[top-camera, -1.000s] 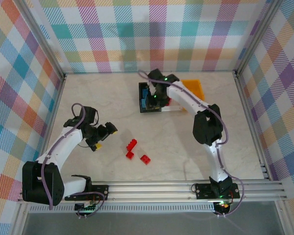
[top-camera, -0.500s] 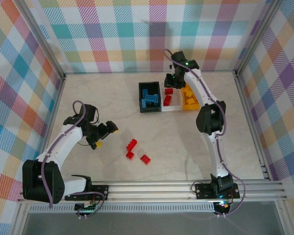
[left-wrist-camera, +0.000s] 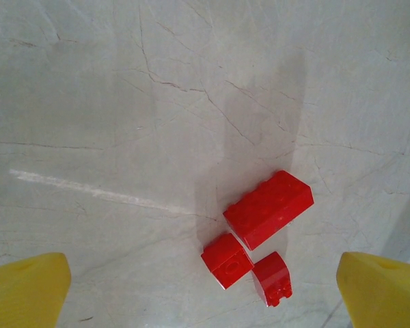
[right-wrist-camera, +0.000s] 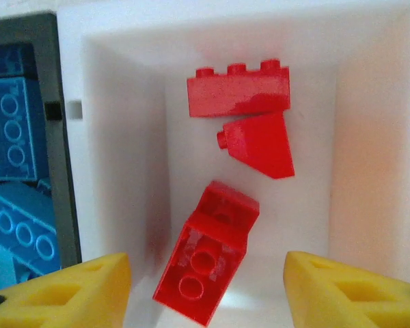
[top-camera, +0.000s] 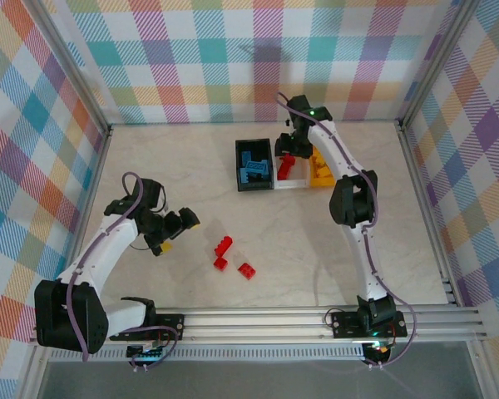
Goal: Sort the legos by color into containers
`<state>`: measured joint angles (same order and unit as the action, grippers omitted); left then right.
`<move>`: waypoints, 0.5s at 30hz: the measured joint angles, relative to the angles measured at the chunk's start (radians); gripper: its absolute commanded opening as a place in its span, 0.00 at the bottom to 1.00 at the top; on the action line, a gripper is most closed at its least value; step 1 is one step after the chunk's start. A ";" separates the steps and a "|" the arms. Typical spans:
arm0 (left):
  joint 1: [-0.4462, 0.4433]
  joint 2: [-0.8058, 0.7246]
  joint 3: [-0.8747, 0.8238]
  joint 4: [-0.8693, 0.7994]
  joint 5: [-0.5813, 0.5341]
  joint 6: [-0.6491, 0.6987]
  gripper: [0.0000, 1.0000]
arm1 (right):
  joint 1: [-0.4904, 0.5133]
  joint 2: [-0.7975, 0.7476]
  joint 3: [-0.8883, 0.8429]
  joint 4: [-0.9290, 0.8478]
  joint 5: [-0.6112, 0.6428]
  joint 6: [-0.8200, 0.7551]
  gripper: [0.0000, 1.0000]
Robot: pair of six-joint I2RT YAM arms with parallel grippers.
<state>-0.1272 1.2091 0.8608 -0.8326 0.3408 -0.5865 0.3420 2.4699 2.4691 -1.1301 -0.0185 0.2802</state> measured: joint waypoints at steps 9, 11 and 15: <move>0.000 0.010 0.000 0.028 0.002 -0.016 1.00 | 0.198 -0.359 -0.469 0.049 -0.153 -0.082 0.83; 0.000 0.005 -0.005 0.035 0.002 -0.023 1.00 | 0.295 -0.423 -0.590 0.089 -0.187 -0.107 0.83; 0.003 -0.028 -0.039 0.053 -0.009 -0.035 1.00 | 0.467 -0.489 -0.819 0.134 -0.215 -0.141 0.84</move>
<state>-0.1238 1.1809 0.8215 -0.7799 0.3317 -0.6212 0.8093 1.9812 1.6505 -0.9962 -0.2333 0.1394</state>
